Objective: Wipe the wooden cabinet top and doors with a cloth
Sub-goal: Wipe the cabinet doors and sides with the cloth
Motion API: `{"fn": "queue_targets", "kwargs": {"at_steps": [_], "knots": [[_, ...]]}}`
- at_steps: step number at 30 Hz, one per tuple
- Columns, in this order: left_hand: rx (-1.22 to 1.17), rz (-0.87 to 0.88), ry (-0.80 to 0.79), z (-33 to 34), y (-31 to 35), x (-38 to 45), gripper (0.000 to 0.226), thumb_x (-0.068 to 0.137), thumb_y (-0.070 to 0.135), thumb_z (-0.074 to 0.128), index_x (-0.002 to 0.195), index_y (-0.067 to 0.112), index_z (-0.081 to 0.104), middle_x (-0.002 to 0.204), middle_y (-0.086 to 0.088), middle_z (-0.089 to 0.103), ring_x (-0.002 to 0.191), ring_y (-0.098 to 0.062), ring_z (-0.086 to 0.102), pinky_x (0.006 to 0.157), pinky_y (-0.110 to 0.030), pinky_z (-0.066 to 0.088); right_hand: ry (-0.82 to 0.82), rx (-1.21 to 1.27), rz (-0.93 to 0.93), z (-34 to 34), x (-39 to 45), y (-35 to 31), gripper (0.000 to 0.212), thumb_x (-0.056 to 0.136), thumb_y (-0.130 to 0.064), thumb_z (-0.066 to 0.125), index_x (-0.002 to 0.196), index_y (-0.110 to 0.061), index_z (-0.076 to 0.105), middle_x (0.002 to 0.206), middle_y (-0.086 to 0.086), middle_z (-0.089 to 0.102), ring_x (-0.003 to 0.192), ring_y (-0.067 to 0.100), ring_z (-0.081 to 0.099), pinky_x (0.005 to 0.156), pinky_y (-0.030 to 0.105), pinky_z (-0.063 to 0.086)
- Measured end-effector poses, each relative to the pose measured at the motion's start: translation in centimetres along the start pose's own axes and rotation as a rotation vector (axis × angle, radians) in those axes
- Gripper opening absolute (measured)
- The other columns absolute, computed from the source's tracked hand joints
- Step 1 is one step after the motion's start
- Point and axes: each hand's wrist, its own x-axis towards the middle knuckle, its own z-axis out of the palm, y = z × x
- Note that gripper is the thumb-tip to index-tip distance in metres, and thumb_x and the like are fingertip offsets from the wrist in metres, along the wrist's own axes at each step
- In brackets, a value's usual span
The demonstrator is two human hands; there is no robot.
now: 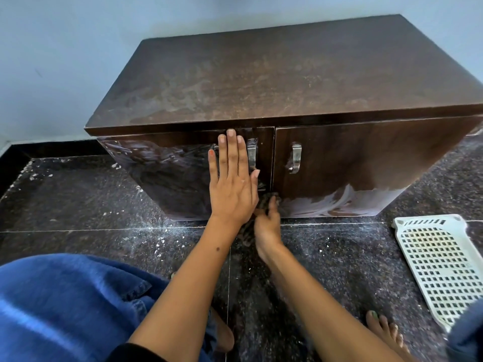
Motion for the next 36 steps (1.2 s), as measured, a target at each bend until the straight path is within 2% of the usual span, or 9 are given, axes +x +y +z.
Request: {"fn": "queue_targets", "kwargs": {"at_steps": [2,5,9,16,19,21,26,31,36], "knots": [[0.001,-0.021,-0.008,-0.1,0.5,0.0,0.066,0.096,0.031,0.039,0.145,-0.004,0.011,0.151,-0.018,0.003,0.141,-0.031,0.003,0.117,-0.048,0.005,0.108,0.14,0.066,-1.2,1.0,-1.2,0.06,0.1,-0.007,0.034,0.151,-0.026,0.01,0.151,0.009,0.033,0.133,0.028,0.04,0.109,0.047,0.035],[-0.035,-0.067,-0.011,-0.1,1.7,0.2,0.066,0.097,0.034,0.035,0.144,-0.007,0.013,0.151,-0.022,0.006,0.141,-0.035,0.005,0.117,-0.048,0.007,0.228,0.125,-0.043,-1.5,1.4,-2.8,0.061,0.099,-0.009,0.034,0.151,-0.023,0.007,0.157,0.004,0.018,0.142,0.021,0.025,0.116,0.043,0.025],[-0.073,-0.103,-0.022,0.0,2.4,0.4,0.068,0.097,0.034,0.035,0.142,-0.009,0.008,0.149,-0.024,-0.001,0.14,-0.037,0.002,0.117,-0.049,0.008,0.169,0.02,-0.21,-0.1,-0.1,-2.7,0.062,0.099,-0.008,0.035,0.151,-0.023,0.006,0.158,-0.005,0.003,0.145,0.011,0.005,0.12,0.036,0.01],[-0.057,-0.073,-0.021,0.1,3.3,0.4,0.069,0.097,0.035,0.034,0.142,-0.011,0.008,0.151,-0.032,0.013,0.141,-0.039,0.006,0.117,-0.047,0.006,0.285,0.104,-0.114,-3.5,1.9,-3.8,0.062,0.099,-0.008,0.035,0.151,-0.022,0.005,0.159,0.0,0.008,0.145,0.016,0.013,0.119,0.04,0.017],[-0.032,-0.065,-0.014,0.4,3.2,0.5,0.068,0.098,0.035,0.033,0.142,-0.011,0.007,0.151,-0.031,0.012,0.142,-0.038,0.006,0.117,-0.048,0.007,0.291,-0.013,-0.259,-3.1,1.3,-4.1,0.065,0.098,-0.008,0.037,0.151,-0.025,0.003,0.159,-0.003,-0.004,0.144,0.01,0.0,0.113,0.024,0.003],[-0.026,-0.06,-0.013,0.6,3.2,0.5,0.069,0.098,0.034,0.034,0.143,-0.01,0.006,0.151,-0.027,0.004,0.141,-0.037,0.003,0.117,-0.048,0.006,0.27,-0.072,-0.293,-3.0,0.9,-3.6,0.067,0.098,-0.006,0.038,0.151,-0.027,0.002,0.158,-0.004,-0.005,0.144,0.008,-0.002,0.107,0.019,0.004],[-0.003,-0.038,-0.043,0.7,3.5,0.1,0.068,0.098,0.033,0.034,0.144,-0.01,0.007,0.151,-0.026,0.001,0.142,-0.038,0.002,0.118,-0.048,0.006,0.317,-0.013,-0.226,-4.7,1.8,-4.1,0.066,0.098,-0.004,0.038,0.151,-0.023,0.005,0.159,-0.003,-0.002,0.146,0.013,0.001,0.116,0.028,0.007],[0.031,0.007,-0.069,0.9,3.8,-0.2,0.067,0.096,0.032,0.036,0.144,-0.008,0.01,0.151,-0.024,0.003,0.142,-0.036,0.002,0.118,-0.046,0.007,0.325,-0.24,-0.453,-4.9,1.4,-3.7,0.068,0.098,-0.004,0.04,0.151,-0.025,0.002,0.158,-0.007,-0.008,0.134,-0.007,-0.006,0.105,0.011,0.005],[0.025,0.002,-0.038,0.7,4.0,-0.2,0.068,0.096,0.033,0.034,0.144,-0.009,0.01,0.152,-0.025,0.006,0.142,-0.035,0.003,0.118,-0.046,0.004,0.373,-0.106,-0.224,-7.2,2.8,-3.3,0.067,0.097,-0.004,0.04,0.151,-0.024,0.006,0.159,-0.001,-0.001,0.145,0.012,0.006,0.118,0.03,0.01]]}}
